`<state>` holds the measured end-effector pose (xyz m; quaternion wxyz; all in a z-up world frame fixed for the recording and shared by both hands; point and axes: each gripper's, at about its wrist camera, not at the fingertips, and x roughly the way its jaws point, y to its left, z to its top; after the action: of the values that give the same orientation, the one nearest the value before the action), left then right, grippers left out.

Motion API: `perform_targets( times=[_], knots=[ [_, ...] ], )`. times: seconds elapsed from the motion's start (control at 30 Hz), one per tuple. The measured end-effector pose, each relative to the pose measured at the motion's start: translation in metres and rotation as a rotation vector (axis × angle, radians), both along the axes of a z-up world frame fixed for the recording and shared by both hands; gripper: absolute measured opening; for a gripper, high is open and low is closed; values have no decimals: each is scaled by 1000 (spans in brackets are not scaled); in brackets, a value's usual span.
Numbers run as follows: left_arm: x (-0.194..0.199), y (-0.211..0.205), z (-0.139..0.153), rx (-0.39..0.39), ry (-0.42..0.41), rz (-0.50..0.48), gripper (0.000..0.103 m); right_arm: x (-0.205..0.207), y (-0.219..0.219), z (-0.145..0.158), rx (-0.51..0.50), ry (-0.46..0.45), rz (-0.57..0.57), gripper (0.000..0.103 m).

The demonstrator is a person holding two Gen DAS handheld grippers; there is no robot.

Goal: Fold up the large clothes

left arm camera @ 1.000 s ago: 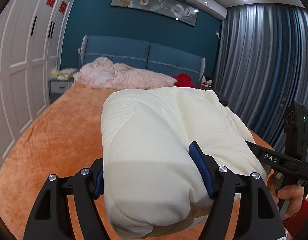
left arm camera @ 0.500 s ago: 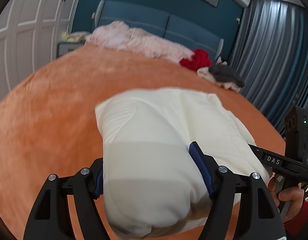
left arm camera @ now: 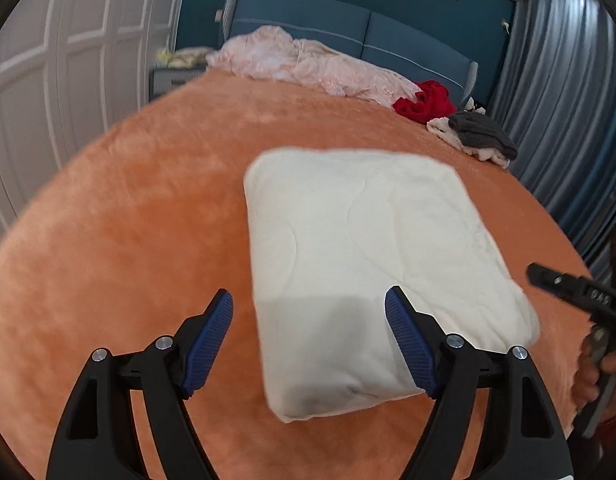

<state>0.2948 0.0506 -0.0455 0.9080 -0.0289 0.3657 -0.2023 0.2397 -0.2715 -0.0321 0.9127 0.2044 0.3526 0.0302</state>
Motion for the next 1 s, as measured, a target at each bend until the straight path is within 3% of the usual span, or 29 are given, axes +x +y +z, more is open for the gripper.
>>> perform_targets(
  times=[0.03,0.1,0.23,0.33,0.53,0.63,0.77,1.0],
  knots=[
    [2,-2,10,28,-11,10,77,1,1,11,-10,-16,0,50],
    [14,-11,26,69,-15,33,77,11,10,28,-46,-28,14,38],
    [48,-35,45,73,6,76,77,50,40,55,-124,-47,40,37],
    [77,-59,43,87,24,90,77,87,64,56,-212,-24,25,37],
    [123,-92,3,157,84,120,77,146,73,10,-248,91,-31,37],
    [136,-94,-26,165,122,127,80,153,71,-20,-251,131,-46,35],
    [137,-91,-47,125,97,158,90,150,64,-51,-214,112,-61,35],
    [135,-102,-62,153,32,165,91,148,64,-74,-209,74,-69,35]
  ],
)
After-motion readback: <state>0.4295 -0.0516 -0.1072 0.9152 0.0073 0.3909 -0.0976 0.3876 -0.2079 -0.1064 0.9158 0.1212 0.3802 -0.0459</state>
